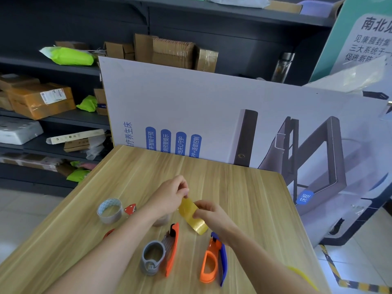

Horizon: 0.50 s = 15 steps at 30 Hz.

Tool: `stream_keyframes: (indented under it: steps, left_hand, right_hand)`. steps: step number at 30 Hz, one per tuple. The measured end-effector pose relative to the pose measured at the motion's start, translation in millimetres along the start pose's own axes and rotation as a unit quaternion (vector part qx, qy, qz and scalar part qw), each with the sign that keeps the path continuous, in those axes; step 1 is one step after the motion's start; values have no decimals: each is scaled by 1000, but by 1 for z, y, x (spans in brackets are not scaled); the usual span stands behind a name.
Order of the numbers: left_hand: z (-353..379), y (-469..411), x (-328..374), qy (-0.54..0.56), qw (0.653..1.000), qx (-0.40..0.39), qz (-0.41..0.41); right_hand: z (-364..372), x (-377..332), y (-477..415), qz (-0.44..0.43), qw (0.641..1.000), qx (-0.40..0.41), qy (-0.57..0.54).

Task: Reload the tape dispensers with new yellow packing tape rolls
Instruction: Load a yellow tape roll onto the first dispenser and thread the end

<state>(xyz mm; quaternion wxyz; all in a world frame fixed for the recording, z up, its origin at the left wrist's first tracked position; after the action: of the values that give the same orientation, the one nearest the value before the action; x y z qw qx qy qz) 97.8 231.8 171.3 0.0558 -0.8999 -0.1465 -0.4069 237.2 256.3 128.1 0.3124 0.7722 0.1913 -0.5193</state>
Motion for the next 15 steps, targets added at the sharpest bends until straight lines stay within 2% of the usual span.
stream_keyframes:
  steps: [5,8,12,15]
  left_hand:
    - [-1,1,-18,-6,997,19,-70]
    - [0,6,-24,5,997,15,-71]
    - [-2,7,-25,79,993,32,-82]
    - [-4,6,-22,44,996,20,-72]
  right_hand:
    - [-3,-1,-2,-6,999,28,-34]
    - [-11,0,-5,-5,997,54,-46]
    - [-9,-3,-7,-15,999,42,-30]
    - [-9,-5,-9,-14,999,39,-27]
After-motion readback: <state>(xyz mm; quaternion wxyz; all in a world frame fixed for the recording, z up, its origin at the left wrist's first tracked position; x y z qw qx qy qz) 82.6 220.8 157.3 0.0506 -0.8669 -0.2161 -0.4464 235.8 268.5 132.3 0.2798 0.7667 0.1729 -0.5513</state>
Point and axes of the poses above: each hand's wrist, its own y-axis away from the middle knuckle, its own z-axis out of the palm, x = y × z, the point moved 7 cm from there along -y, towards the middle knuckle, and after that the axes turned 4 degrees about -z, right-handed, at the moved point
